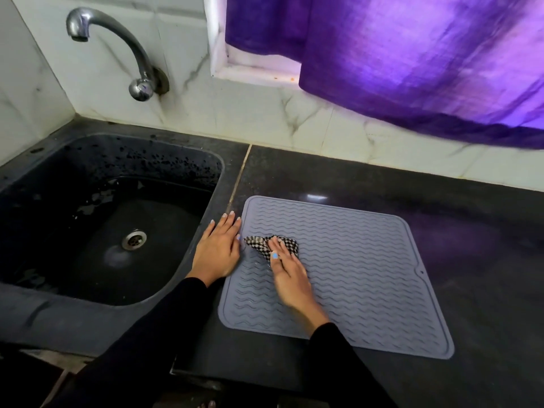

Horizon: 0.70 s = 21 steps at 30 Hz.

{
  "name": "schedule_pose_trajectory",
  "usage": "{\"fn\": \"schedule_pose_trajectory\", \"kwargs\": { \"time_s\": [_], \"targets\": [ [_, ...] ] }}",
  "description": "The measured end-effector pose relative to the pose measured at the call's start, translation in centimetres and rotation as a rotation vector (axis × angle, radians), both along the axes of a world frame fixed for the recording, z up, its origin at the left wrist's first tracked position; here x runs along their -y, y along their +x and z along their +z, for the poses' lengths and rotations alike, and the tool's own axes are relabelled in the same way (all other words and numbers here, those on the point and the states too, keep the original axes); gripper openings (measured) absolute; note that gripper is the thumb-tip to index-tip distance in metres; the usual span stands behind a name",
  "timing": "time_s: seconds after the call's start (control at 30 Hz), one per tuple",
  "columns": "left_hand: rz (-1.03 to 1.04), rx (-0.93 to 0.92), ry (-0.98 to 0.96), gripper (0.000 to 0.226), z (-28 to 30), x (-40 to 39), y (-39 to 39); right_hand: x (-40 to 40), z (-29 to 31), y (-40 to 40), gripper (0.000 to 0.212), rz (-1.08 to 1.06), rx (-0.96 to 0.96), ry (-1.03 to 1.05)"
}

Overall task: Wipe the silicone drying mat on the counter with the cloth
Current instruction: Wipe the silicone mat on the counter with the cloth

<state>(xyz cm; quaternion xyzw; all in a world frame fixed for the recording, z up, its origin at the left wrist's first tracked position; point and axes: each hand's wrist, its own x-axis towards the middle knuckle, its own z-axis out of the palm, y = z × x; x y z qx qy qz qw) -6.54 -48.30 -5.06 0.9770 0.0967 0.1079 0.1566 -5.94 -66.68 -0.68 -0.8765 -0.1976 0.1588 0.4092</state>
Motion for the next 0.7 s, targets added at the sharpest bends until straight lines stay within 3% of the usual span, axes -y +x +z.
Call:
{"fn": "schedule_pose_trajectory", "kwargs": {
  "time_s": [0.1,0.17,0.2,0.27,0.37,0.43,0.5,0.7],
  "targets": [
    [-0.004,-0.006,-0.016,0.08,0.2,0.0,-0.2,0.6,1.5,1.4,0.039,-0.289,-0.48,0.575],
    [-0.007,-0.011,-0.025,0.082,0.5,0.1,-0.4,1.9,2.2,2.6,0.045,-0.45,-0.52,0.763],
    [-0.001,-0.01,-0.027,0.082,0.6,0.2,-0.4,2.5,2.7,3.0,0.045,-0.498,-0.461,0.753],
    [0.004,-0.017,-0.03,0.083,0.7,0.3,-0.4,3.2,3.3,2.6,0.044,-0.47,-0.273,0.61],
    [0.011,-0.01,-0.037,0.083,0.5,0.2,-0.3,3.1,1.4,0.2,0.049,-0.149,0.071,0.049],
    [0.01,0.005,-0.028,0.081,0.4,0.1,-0.3,2.3,-0.8,-2.2,0.051,-0.091,0.345,-0.234],
    [0.007,0.02,-0.019,0.08,0.3,0.1,-0.2,1.7,-2.3,-3.6,0.057,-0.046,0.408,-0.409],
    [0.008,0.064,-0.009,0.072,-0.2,0.0,-0.1,0.9,-3.1,-3.1,0.059,-0.059,0.447,-0.476]
  ]
}}
